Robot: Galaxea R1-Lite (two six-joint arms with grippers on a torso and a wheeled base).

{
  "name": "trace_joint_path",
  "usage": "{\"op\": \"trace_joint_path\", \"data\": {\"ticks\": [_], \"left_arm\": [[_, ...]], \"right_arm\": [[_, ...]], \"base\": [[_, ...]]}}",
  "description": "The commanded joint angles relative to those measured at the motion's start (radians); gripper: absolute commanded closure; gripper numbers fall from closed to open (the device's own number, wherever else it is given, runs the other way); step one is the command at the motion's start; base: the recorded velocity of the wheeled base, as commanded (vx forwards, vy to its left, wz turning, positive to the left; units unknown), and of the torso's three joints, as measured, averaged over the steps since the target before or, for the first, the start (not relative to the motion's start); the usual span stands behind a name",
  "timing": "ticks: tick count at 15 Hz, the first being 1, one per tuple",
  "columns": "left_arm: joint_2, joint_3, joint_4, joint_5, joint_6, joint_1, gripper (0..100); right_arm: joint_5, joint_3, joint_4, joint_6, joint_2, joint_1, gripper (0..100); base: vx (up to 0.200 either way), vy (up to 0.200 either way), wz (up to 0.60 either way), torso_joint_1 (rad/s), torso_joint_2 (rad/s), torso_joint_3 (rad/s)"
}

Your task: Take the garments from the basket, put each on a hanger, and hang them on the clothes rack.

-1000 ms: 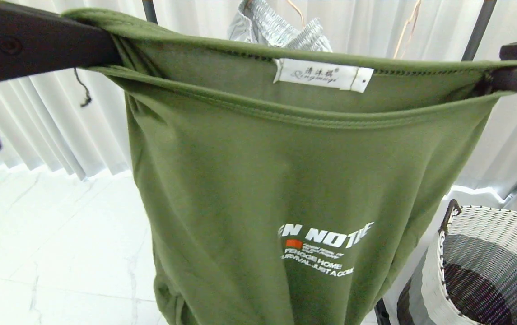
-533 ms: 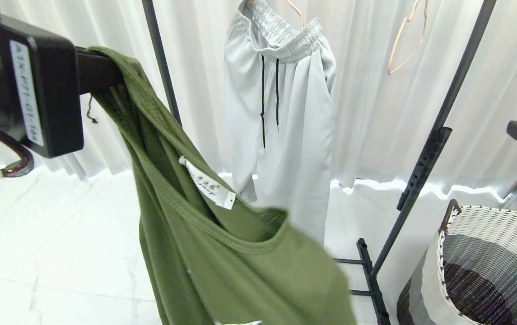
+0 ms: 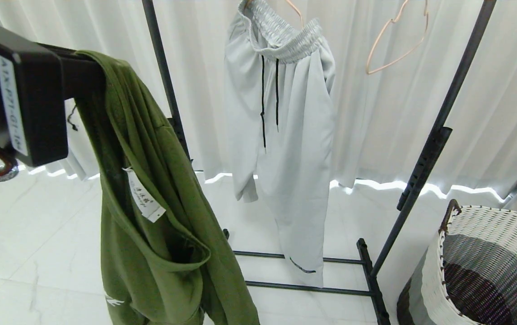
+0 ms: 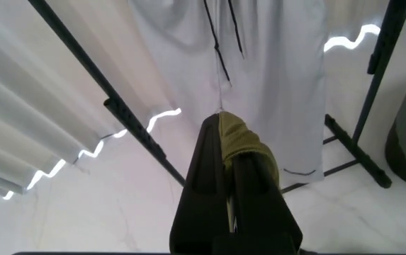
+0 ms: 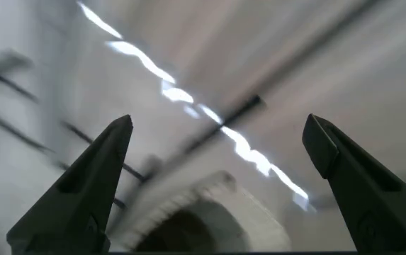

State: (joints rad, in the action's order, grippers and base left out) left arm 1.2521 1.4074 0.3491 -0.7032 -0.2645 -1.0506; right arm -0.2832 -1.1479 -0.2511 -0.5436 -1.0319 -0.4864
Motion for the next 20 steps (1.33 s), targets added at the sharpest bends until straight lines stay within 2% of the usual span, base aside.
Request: {"op": "trace_joint_path", "data": {"ticks": [1, 3, 6, 9, 12, 13, 15, 20], "left_arm": [[-0.034, -0.035, 0.001, 0.001, -0.007, 0.000, 100], [-0.059, -0.070, 0.001, 0.001, -0.009, 0.000, 100], [-0.060, -0.076, 0.001, 0.001, -0.009, 0.000, 100], [-0.060, -0.090, 0.001, 0.001, -0.015, 0.000, 100], [-0.068, -0.111, -0.007, 0.001, -0.105, 0.000, 100], [-0.068, -0.114, -0.012, 0.001, -0.111, 0.000, 100], [-0.068, -0.127, -0.050, 0.001, -0.114, 0.000, 100], [-0.077, -0.136, -0.052, 0.001, -0.116, 0.027, 100]], "right_arm": [[-0.019, 0.132, 0.067, -0.079, 0.042, 0.209, 0], [-0.019, 0.162, 0.075, -0.067, 0.052, 0.241, 0], [-0.022, 0.166, 0.073, 0.022, 0.055, 0.258, 0], [-0.021, 0.166, 0.073, 0.071, 0.055, 0.279, 0], [-0.016, 0.168, 0.072, 0.110, 0.055, 0.281, 0], [-0.016, 0.168, 0.073, 0.114, 0.053, 0.281, 0], [-0.016, 0.168, 0.073, 0.126, 0.050, 0.281, 0], [-0.016, 0.168, 0.075, 0.142, 0.050, 0.284, 0]], "base": [[0.000, 0.000, 0.00, 0.000, 0.00, 0.000], [0.000, 0.000, 0.00, 0.000, 0.00, 0.000], [0.000, 0.000, 0.00, 0.000, 0.00, 0.000], [0.000, 0.000, 0.00, 0.000, 0.00, 0.000], [0.000, 0.000, 0.00, 0.000, 0.00, 0.000], [0.000, 0.000, 0.00, 0.007, -0.11, -0.061], [0.000, 0.000, 0.00, 0.058, -0.27, -0.261], [0.000, 0.000, 0.00, 0.090, -0.43, -0.330]]}}
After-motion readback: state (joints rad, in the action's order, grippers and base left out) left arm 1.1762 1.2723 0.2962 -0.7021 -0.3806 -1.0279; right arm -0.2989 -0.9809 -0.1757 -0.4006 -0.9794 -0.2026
